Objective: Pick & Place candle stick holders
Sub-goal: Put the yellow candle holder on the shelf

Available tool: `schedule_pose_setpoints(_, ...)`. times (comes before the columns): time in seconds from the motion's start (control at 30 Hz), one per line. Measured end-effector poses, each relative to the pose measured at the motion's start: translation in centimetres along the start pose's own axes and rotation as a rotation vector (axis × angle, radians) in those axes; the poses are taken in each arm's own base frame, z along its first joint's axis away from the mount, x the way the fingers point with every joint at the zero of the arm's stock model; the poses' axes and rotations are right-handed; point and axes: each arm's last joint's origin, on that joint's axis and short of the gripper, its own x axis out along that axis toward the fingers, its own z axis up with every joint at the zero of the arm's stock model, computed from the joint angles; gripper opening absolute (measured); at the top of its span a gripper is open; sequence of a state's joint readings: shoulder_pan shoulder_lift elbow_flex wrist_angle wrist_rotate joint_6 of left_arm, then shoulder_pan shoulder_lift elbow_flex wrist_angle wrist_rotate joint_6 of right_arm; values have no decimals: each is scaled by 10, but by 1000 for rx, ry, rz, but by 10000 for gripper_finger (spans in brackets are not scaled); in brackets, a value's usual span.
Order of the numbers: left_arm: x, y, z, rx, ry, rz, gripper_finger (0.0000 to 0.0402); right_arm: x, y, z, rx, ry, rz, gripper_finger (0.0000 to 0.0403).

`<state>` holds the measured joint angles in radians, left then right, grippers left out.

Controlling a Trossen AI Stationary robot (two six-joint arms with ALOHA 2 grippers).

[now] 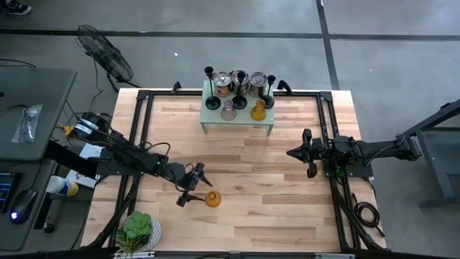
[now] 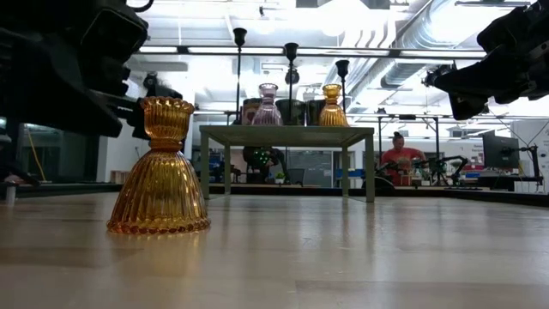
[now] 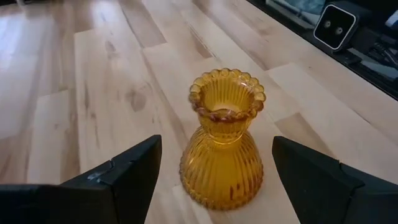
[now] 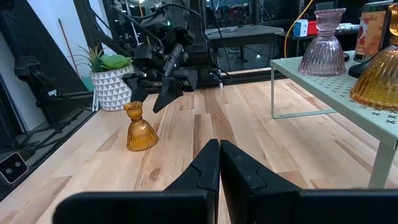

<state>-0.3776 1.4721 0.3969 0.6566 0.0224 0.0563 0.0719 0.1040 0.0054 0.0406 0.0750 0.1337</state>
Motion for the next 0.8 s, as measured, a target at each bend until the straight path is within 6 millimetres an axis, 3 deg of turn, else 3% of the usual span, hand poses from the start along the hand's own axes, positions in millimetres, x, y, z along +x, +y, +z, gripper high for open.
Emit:
schedule_pose_setpoints(0.3,13,-7,-9,3,-19,-23,301,0,0,0,0,0,0,4)
schedule_pose_setpoints(0.8,32,-5,-4,1,-52,11,301,0,0,0,0,0,0,4)
